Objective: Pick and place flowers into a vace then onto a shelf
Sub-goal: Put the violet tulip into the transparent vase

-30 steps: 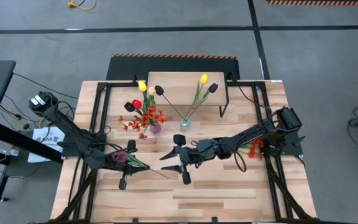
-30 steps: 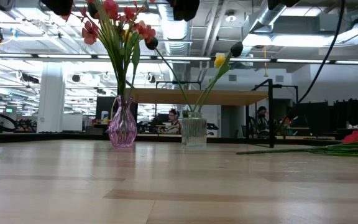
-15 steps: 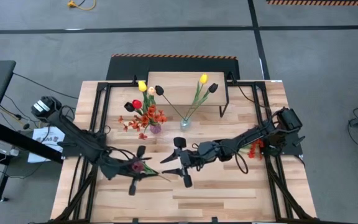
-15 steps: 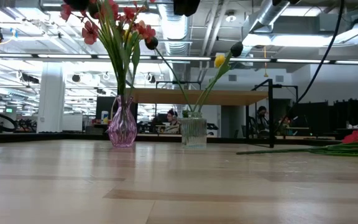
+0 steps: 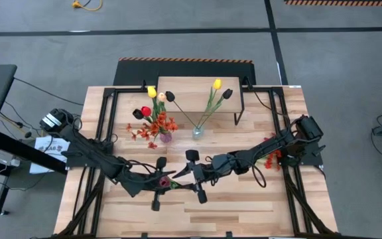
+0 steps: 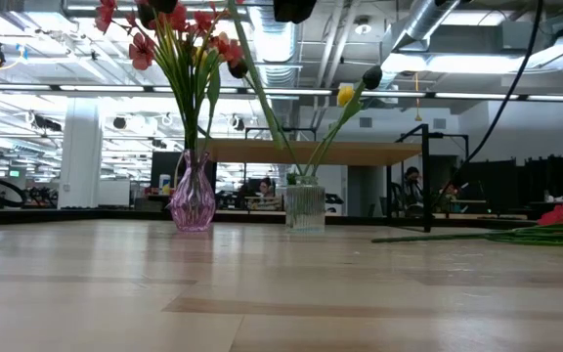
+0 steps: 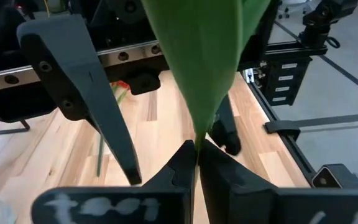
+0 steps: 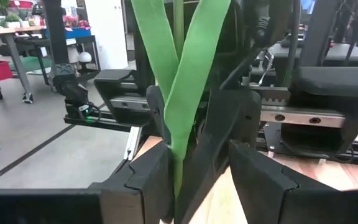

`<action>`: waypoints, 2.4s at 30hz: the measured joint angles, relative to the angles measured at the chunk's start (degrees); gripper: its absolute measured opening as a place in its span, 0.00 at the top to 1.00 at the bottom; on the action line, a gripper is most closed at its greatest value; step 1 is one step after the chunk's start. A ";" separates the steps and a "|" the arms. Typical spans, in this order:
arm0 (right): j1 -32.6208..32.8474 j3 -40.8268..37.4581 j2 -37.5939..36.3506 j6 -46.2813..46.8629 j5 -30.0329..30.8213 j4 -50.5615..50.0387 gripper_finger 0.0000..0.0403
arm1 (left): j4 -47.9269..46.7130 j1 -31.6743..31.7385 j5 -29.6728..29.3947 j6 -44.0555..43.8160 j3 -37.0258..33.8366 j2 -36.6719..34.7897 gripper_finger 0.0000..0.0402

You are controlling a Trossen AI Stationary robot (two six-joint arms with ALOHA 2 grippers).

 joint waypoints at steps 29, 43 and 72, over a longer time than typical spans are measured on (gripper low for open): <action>0.70 0.11 -0.17 -2.96 7.21 -1.18 1.00 | -3.59 -0.40 -2.53 -0.31 -0.04 -1.87 0.88; 2.02 -0.02 -4.00 -3.84 7.91 -4.86 1.00 | -5.34 -8.68 -14.32 -0.62 -4.50 -9.28 0.89; 0.52 -40.07 -22.04 -7.60 11.41 52.47 1.00 | 7.36 -16.29 -21.54 2.00 -19.02 -25.27 0.89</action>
